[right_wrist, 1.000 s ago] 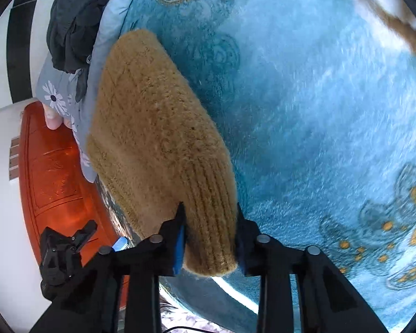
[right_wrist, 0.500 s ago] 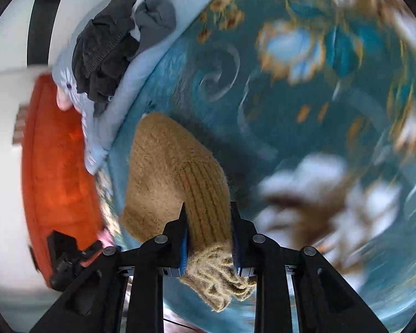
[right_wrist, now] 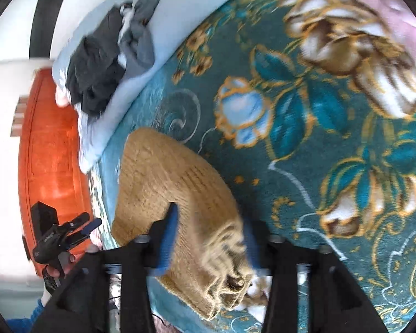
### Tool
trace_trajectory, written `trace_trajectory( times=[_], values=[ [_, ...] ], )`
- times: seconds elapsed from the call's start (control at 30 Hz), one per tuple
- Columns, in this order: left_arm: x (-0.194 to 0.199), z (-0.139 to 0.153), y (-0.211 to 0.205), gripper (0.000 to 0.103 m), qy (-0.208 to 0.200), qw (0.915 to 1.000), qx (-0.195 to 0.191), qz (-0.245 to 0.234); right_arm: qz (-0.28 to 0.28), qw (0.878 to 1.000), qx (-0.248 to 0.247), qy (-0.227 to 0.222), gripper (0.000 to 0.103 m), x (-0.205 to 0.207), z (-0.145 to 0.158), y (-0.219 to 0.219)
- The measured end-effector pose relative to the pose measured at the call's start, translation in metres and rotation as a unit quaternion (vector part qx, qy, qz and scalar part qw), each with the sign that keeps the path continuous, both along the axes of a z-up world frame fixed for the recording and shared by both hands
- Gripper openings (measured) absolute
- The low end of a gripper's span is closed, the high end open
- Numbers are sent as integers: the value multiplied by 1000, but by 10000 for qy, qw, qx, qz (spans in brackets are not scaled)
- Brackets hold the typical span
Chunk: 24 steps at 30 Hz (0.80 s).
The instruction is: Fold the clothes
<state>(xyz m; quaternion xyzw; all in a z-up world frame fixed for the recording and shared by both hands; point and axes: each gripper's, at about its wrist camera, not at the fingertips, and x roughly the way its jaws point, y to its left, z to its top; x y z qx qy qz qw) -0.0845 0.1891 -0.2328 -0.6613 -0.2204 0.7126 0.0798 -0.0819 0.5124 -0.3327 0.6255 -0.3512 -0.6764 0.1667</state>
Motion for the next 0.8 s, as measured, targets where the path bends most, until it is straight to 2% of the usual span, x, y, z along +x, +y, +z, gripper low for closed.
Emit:
trace_trajectory(
  times=[0.1, 0.2, 0.3, 0.43, 0.5, 0.63, 0.8],
  values=[
    [-15, -15, 9, 71, -98, 9993, -101, -357, -628, 9978, -166, 104, 60, 22, -2, 20],
    [-29, -33, 18, 71, -206, 9967, -110, -782, -1091, 9934, -354, -33, 60, 57, -14, 25],
    [-41, -54, 27, 71, -345, 9916, -36, -1246, -1273, 9902, -525, -250, 60, 89, -31, 14],
    [-54, -78, 35, 71, -482, 9854, 189, -1619, -1499, 9863, -587, -355, 60, 110, -50, -5],
    [-58, -86, 39, 71, -531, 9833, 314, -1712, -1698, 9827, -659, -338, 61, 116, -56, -10],
    [-61, -100, 44, 71, -591, 9802, 588, -1794, -1970, 9768, -815, -215, 81, 114, -61, -14],
    [-58, -106, 42, 71, -601, 9802, 775, -1721, -1841, 9807, -648, -152, 83, 107, -57, -20]
  ],
)
